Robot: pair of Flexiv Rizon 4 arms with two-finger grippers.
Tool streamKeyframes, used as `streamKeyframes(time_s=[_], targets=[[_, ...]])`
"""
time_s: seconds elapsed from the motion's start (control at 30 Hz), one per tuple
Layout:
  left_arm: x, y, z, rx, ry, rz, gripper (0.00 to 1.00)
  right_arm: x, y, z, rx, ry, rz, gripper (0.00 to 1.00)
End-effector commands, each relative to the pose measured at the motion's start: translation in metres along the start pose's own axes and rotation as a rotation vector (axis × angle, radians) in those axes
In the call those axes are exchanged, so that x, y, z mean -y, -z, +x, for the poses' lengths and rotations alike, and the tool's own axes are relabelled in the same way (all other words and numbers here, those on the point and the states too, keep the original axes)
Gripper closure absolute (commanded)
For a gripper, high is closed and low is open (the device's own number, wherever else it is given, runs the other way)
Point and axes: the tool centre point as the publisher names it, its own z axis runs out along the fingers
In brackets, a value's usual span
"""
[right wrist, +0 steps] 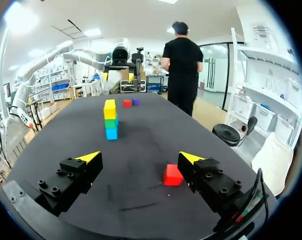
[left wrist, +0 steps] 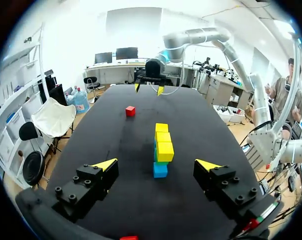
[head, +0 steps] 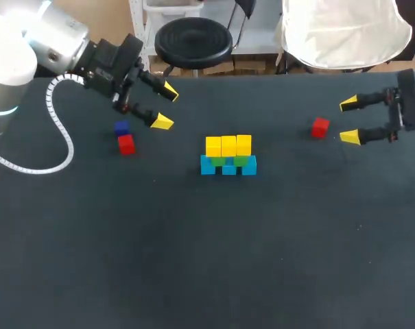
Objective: Place the blue cubes, place green cubes on the blue cubes, place the yellow cubes on the green cubes, then place the red cubes on the yellow cubes, and place purple cube on the red cubes.
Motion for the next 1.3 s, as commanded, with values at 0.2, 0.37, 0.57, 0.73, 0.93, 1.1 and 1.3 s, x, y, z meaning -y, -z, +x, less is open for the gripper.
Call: streamKeyframes(time_s=[0.2,0.37,0.57,0.73,0.93,1.1,1.3], targets=[[0.001,0.0,0.0,0.001,-0.001,-0.004,0.0,0.032,-0.014,0.016,0.002,-0.01,-0.032,0.0],[0.001,0.0,0.0,0.001,-0.001,-0.004,0.0,0.046,-0.017,0.025,0.0,-0.028,-0.03,0.0],[0.001,0.0,0.0,0.001,-0.001,-0.004,0.0,0.057,-0.033,0.032,0.003,-0.05,-0.063,0.0],[0.001,0.0,0.0,0.001,-0.001,-0.004,0.0,0.064,-0.045,0.041,0.01,-0.065,-0.089,0.0],[0.001,0.0,0.0,0.001,-0.001,-0.004,0.0,0.073,-0.053,0.046,0.008,-0.07,-0.1,0.0],[0.001,0.0,0.0,0.001,-0.001,-0.004,0.0,0.079,-0.056,0.051,0.011,-0.075,-0.109,0.0],[0.001,0.0,0.0,0.001,-0.001,-0.004,0.0,0.083,-0.061,0.055,0.015,-0.088,-0.121,0.0]])
